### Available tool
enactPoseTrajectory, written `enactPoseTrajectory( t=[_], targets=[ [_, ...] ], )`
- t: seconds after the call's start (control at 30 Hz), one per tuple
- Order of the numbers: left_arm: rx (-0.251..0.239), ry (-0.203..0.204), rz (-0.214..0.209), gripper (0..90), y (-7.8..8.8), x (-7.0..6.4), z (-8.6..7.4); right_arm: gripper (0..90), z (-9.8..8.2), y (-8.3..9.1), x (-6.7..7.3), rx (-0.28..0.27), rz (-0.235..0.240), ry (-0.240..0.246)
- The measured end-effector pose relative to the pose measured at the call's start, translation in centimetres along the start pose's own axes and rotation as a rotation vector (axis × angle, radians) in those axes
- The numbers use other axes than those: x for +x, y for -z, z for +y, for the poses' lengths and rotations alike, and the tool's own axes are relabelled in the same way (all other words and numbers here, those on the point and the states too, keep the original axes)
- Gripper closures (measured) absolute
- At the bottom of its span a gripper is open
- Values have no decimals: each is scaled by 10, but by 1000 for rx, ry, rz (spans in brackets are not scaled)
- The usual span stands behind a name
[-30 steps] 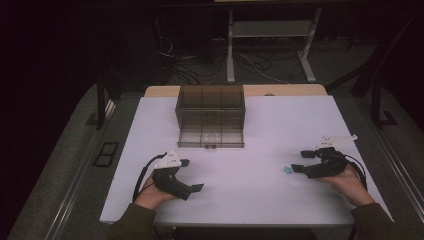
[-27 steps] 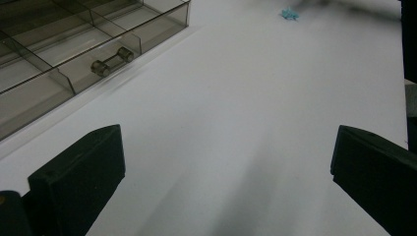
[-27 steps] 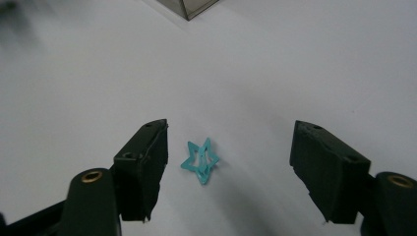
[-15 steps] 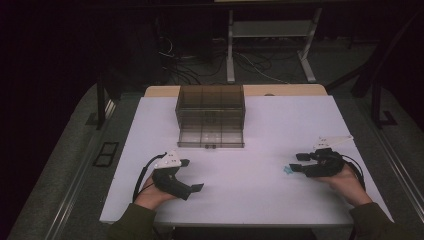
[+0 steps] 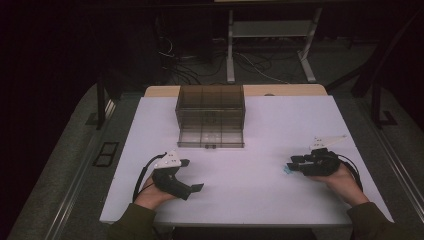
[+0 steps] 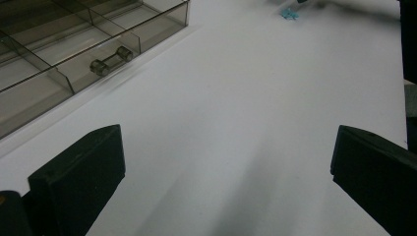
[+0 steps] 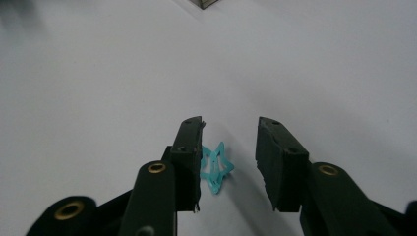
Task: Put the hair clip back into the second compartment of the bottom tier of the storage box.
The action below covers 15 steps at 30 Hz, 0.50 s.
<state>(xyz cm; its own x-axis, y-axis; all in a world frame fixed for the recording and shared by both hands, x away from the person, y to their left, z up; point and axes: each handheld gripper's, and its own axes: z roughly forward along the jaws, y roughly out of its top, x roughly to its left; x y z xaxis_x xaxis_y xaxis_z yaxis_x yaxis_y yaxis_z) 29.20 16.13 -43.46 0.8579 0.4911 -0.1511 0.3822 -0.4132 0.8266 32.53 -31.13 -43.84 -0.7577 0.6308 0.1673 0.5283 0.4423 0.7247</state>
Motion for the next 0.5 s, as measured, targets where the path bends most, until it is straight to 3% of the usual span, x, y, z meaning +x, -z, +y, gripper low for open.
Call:
enactPoseTrajectory(
  t=[0.5],
  targets=[
    [-1, 3, 0, 0, 0, 0, 0, 692, 0, -12, 3, 52, -3, 28]
  ],
)
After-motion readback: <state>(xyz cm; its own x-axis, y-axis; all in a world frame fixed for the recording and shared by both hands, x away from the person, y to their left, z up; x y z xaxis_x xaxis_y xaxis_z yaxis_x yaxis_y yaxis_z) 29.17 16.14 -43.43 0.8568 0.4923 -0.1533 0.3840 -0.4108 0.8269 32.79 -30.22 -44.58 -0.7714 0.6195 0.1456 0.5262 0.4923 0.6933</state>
